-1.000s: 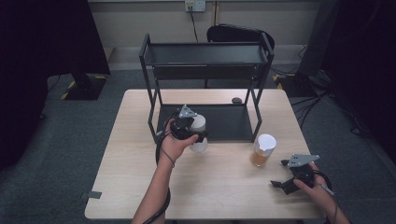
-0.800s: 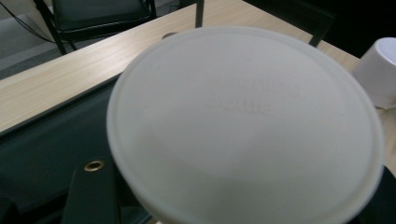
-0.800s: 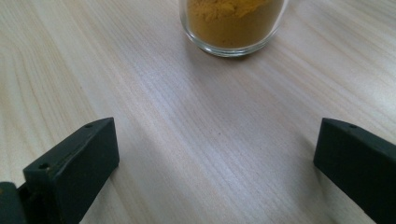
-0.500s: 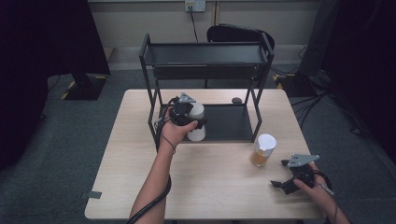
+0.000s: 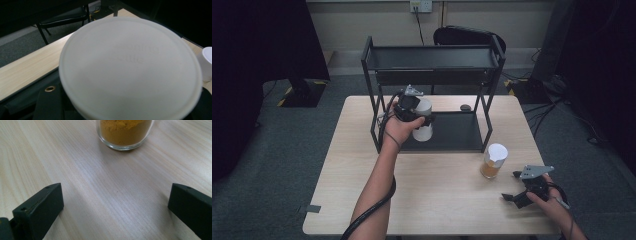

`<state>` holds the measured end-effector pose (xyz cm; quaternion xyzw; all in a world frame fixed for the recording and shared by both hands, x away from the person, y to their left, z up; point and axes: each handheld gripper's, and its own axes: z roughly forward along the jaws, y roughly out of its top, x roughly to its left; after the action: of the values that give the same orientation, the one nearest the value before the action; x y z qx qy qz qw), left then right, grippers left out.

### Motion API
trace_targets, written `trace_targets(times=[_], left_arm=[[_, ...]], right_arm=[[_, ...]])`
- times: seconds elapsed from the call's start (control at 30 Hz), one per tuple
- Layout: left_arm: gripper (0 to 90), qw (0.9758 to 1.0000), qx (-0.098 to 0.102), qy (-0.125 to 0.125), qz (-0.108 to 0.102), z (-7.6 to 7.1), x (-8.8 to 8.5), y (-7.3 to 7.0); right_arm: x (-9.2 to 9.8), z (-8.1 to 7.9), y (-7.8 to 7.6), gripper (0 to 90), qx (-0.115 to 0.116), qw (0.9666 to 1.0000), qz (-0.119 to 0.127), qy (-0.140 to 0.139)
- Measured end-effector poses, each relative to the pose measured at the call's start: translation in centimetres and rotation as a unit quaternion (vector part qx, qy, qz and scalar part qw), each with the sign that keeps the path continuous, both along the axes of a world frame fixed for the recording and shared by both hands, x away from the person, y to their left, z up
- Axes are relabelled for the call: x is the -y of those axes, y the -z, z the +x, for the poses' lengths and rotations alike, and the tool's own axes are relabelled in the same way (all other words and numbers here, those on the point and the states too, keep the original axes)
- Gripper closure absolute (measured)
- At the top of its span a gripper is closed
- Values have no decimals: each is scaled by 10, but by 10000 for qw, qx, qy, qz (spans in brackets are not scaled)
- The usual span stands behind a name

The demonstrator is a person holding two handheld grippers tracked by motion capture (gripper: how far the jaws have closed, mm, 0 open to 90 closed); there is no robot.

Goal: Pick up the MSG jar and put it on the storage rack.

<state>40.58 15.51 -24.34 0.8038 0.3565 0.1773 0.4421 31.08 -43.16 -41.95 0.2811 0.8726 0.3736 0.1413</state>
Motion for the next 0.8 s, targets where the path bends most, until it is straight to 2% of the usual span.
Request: trace_targets(times=[0.8], left_arm=[[341,9997,145,-204,4,4,-11,-61]], right_arm=[[0,0,0,0,0,10000,0,1]])
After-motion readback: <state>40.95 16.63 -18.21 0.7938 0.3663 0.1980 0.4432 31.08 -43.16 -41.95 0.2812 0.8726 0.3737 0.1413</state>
